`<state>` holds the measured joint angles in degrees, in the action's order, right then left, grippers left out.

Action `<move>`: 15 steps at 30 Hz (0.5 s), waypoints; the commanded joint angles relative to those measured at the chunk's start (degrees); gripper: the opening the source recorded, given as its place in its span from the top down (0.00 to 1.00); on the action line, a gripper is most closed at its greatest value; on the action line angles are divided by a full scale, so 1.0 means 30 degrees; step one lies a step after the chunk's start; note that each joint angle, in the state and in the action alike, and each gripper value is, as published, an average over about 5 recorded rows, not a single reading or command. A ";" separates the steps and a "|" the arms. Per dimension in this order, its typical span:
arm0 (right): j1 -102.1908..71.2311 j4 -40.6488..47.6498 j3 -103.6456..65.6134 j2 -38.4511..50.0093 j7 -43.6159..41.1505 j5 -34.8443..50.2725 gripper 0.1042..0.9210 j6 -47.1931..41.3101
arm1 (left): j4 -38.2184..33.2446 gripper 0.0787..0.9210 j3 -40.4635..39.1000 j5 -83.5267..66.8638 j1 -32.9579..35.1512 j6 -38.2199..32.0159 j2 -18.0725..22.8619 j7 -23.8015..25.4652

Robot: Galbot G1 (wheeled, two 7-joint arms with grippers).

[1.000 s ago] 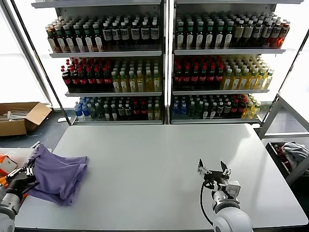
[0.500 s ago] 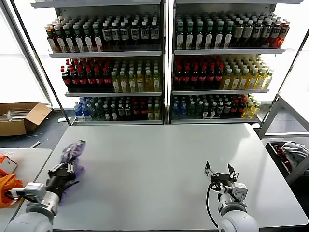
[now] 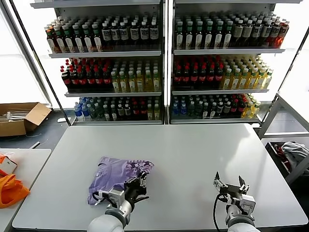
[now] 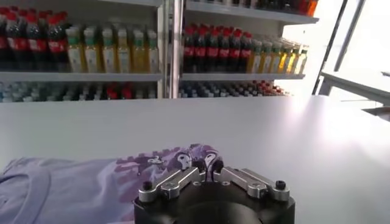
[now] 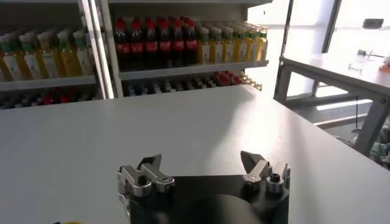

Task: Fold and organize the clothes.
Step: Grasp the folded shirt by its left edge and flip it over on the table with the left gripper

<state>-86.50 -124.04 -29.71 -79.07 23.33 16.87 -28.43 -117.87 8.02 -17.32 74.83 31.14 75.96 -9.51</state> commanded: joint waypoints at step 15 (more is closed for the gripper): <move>0.2772 0.1536 0.2718 0.0642 0.0512 0.3591 0.12 -0.0914 | 0.0228 0.52 -0.0736 -0.1416 -0.2923 -0.2236 0.0669 0.0630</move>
<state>-84.27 -121.93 -27.46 -77.96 23.55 18.12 -29.83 -115.61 1.82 -21.90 67.03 27.62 79.59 -8.74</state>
